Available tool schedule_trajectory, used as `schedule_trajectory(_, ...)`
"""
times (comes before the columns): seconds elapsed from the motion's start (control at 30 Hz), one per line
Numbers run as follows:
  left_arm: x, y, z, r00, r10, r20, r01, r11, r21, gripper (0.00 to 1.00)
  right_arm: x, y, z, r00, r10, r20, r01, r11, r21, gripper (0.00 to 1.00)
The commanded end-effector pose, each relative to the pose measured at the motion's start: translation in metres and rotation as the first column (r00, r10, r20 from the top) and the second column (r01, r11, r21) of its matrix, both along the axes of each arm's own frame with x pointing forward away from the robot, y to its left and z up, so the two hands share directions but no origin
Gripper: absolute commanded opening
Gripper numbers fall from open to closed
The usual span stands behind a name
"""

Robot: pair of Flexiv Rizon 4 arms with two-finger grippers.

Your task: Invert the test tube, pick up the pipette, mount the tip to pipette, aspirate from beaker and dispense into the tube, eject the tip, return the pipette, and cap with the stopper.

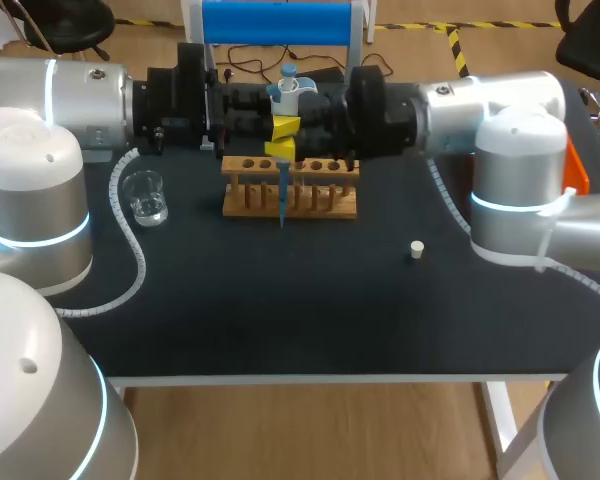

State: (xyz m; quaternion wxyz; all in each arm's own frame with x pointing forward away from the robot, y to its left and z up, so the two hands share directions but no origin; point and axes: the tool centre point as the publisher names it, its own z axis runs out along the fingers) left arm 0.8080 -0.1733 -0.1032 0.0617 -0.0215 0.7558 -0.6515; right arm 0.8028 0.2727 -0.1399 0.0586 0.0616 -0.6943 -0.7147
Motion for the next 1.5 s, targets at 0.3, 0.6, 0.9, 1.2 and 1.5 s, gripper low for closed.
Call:
schedule_trajectory(0.3, 0.000, -0.001, 0.000, 1.000, 0.004, 0.002, -0.004, 1.000, -0.002, 0.00, -0.004, -0.004, 0.001, 1.000, 0.017, 0.000, -0.017, 1.000, -0.006, 0.00)
schedule_trajectory(0.6, 0.000, -0.001, 0.000, 1.000, 0.004, 0.002, -0.004, 1.000, -0.002, 0.32, -0.004, -0.004, 0.001, 1.000, 0.028, -0.006, -0.028, 1.000, -0.008, 0.00)
schedule_trajectory(0.9, 0.000, -0.001, 0.000, 1.000, 0.004, 0.002, -0.004, 1.000, -0.002, 1.00, -0.002, -0.006, -0.001, 1.000, 0.016, -0.014, -0.016, 1.000, -0.020, 0.00)
schedule_trajectory(1.2, 0.000, -0.001, 0.000, 1.000, 0.004, 0.002, -0.004, 1.000, -0.002, 1.00, 0.007, -0.026, -0.008, 1.000, -0.003, -0.021, 0.002, 0.999, -0.032, 0.00)
schedule_trajectory(1.5, 0.000, -0.001, 0.000, 1.000, 0.004, 0.002, -0.004, 1.000, -0.002, 1.00, 0.017, -0.066, -0.017, 1.000, -0.001, -0.014, 0.000, 0.999, -0.052, 0.00)
